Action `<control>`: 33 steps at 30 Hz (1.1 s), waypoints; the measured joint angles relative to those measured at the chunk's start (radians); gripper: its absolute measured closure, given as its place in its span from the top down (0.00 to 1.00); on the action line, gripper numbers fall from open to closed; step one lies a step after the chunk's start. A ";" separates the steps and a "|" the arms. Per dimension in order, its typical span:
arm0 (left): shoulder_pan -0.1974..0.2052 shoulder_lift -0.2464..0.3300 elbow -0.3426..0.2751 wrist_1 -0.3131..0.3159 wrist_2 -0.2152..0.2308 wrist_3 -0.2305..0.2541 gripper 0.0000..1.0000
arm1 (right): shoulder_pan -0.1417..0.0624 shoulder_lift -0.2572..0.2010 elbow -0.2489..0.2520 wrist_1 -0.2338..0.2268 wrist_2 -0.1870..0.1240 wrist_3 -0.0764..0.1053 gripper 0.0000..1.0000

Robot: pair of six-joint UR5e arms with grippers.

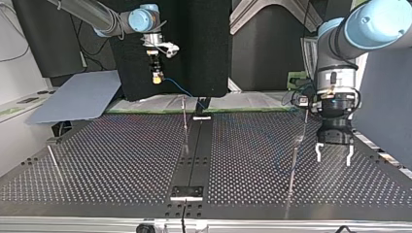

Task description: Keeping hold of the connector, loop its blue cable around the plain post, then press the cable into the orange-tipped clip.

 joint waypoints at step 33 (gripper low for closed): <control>-0.140 -0.130 0.301 -0.320 -0.320 0.320 0.98 | 0.003 -0.002 -0.010 0.048 0.002 -0.018 0.00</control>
